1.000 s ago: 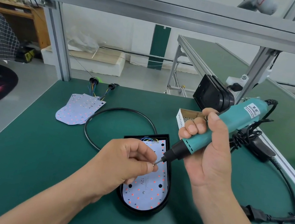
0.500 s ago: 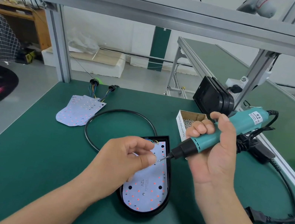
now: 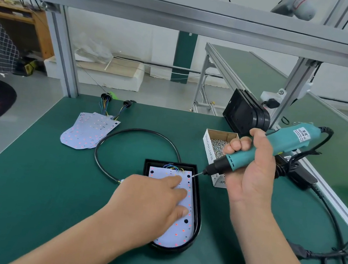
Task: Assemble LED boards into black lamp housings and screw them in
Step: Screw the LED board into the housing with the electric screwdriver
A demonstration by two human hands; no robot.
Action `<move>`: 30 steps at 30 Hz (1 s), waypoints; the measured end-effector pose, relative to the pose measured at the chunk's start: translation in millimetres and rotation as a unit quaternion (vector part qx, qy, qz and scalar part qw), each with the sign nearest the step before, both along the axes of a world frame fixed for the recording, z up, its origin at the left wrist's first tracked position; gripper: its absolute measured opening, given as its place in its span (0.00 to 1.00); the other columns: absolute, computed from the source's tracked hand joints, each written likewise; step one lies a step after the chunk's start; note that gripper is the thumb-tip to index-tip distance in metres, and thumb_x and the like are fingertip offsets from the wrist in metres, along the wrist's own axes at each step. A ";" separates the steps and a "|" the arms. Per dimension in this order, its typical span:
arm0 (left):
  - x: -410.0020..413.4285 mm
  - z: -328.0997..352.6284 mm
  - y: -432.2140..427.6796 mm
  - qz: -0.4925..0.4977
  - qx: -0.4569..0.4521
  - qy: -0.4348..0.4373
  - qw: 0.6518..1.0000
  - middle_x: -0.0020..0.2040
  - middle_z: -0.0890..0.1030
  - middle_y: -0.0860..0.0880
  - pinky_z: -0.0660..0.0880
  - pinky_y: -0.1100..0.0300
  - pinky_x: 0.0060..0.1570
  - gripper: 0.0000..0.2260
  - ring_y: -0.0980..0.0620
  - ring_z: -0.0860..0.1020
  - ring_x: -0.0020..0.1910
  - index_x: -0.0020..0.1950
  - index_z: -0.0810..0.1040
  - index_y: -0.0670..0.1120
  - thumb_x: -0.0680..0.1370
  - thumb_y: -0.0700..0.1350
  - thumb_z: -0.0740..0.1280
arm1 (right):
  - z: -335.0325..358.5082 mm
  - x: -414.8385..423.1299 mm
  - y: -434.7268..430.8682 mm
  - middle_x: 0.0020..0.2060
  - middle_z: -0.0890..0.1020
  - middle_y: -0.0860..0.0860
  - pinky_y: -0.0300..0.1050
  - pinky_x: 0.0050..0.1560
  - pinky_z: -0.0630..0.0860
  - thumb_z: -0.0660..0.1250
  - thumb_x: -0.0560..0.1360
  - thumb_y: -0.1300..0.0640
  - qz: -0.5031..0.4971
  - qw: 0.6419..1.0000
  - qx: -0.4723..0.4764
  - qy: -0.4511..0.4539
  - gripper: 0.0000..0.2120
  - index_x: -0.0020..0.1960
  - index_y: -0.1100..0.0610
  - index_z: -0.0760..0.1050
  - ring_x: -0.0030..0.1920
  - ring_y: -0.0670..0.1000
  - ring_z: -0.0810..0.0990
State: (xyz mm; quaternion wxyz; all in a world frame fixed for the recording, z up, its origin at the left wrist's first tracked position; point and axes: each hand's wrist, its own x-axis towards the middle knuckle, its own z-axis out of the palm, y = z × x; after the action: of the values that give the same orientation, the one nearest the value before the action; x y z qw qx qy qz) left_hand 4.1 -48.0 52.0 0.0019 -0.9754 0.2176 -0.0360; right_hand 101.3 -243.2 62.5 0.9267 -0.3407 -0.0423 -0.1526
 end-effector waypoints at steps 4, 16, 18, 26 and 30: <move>-0.1 4.7 -7.3 -0.013 0.039 -0.014 0.999 0.55 0.73 0.53 0.63 0.56 0.31 0.16 0.44 0.79 0.40 0.58 0.75 0.53 0.87 0.59 0.52 | -2.8 3.1 0.7 0.33 0.69 0.51 0.45 0.37 0.74 0.69 0.80 0.59 -0.010 0.999 -0.050 -0.007 0.04 0.48 0.55 0.75 0.34 0.51 0.71; 4.8 7.4 -9.1 -0.012 0.025 -0.027 0.999 0.51 0.72 0.51 0.56 0.55 0.29 0.17 0.44 0.77 0.37 0.54 0.74 0.52 0.87 0.60 0.51 | -8.2 3.3 7.5 0.31 0.71 0.51 0.45 0.37 0.74 0.69 0.80 0.59 0.011 0.992 -0.123 -0.033 0.04 0.48 0.54 0.76 0.32 0.53 0.71; 5.0 6.5 -9.0 -0.014 0.025 -0.030 0.999 0.51 0.72 0.51 0.56 0.55 0.29 0.17 0.44 0.78 0.37 0.54 0.75 0.52 0.87 0.60 0.52 | -8.4 3.3 8.4 0.31 0.70 0.52 0.45 0.37 0.74 0.70 0.79 0.59 0.013 0.991 -0.125 -0.034 0.04 0.48 0.54 0.75 0.32 0.53 0.71; 6.5 5.1 -10.0 -0.018 0.018 -0.045 0.999 0.50 0.72 0.51 0.55 0.55 0.28 0.16 0.44 0.75 0.35 0.51 0.74 0.52 0.87 0.59 0.52 | -7.7 1.3 10.4 0.33 0.69 0.52 0.46 0.38 0.73 0.67 0.81 0.59 0.028 0.982 -0.180 -0.053 0.05 0.46 0.54 0.74 0.34 0.54 0.70; 6.7 3.7 -10.6 -0.021 0.011 -0.059 0.998 0.49 0.72 0.51 0.55 0.55 0.28 0.16 0.44 0.73 0.32 0.49 0.74 0.51 0.87 0.58 0.54 | -5.2 1.7 15.0 0.34 0.68 0.53 0.48 0.38 0.72 0.69 0.79 0.57 0.050 0.971 -0.220 -0.080 0.04 0.46 0.53 0.75 0.33 0.55 0.69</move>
State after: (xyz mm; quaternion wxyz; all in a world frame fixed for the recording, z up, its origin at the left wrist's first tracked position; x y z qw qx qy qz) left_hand 10.7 -58.6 55.7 0.0244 -0.9666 0.2384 -0.0912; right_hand 103.1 -228.2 57.3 0.8288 -0.5206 -0.1660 -0.1203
